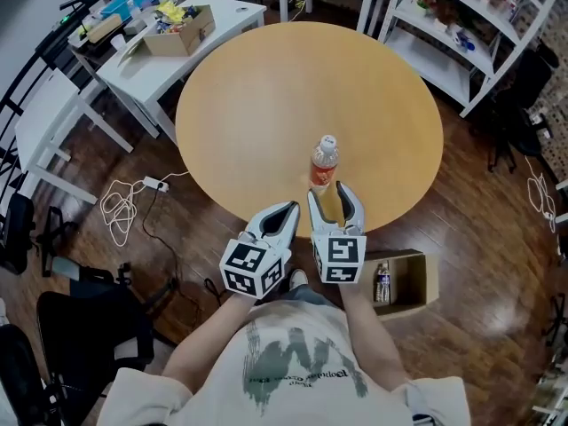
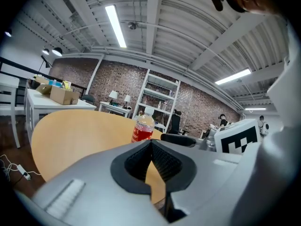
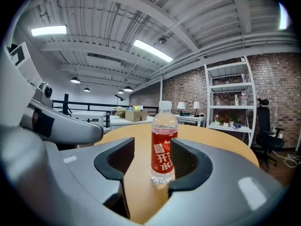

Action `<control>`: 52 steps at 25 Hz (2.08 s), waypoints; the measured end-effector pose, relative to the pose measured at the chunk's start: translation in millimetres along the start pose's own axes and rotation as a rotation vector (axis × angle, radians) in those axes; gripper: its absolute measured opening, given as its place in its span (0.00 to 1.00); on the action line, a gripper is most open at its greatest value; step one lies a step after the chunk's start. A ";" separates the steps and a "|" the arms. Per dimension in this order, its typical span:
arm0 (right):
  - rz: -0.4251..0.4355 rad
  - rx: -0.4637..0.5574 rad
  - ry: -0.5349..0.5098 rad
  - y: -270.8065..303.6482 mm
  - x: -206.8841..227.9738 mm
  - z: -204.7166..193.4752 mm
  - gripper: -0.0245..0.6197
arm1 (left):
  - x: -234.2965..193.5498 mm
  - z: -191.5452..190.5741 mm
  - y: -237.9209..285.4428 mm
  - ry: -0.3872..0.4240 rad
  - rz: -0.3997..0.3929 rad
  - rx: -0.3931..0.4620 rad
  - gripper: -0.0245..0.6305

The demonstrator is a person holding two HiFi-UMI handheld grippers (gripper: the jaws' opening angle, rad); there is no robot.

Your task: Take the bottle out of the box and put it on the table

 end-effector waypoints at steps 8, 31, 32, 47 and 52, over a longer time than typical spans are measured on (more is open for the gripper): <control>-0.006 0.035 0.007 -53.4 -39.8 11.1 0.28 | 13.5 -6.4 -50.4 0.016 -0.030 0.017 0.04; -0.093 0.019 0.062 -201.5 -120.5 20.5 0.04 | 73.4 -23.9 -157.0 0.080 -0.187 0.076 0.04; -0.095 0.015 0.060 -204.0 -121.6 19.3 0.04 | 74.4 -24.1 -159.2 0.082 -0.190 0.077 0.04; -0.112 -0.010 0.056 -219.0 -130.0 11.3 0.04 | 78.7 -24.7 -172.7 0.087 -0.196 0.093 0.04; -0.116 -0.010 0.066 -221.5 -122.4 5.1 0.04 | 83.1 -28.5 -168.2 0.093 -0.196 0.085 0.04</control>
Point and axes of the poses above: the fingertips, and each gripper's own axes: y forward along the fingers, x to its right, z out of its top, the point moved 3 cm from there along -y, backward along the fingers, and after that the axes turned 1 degree about -x, right-handed, at the moved point
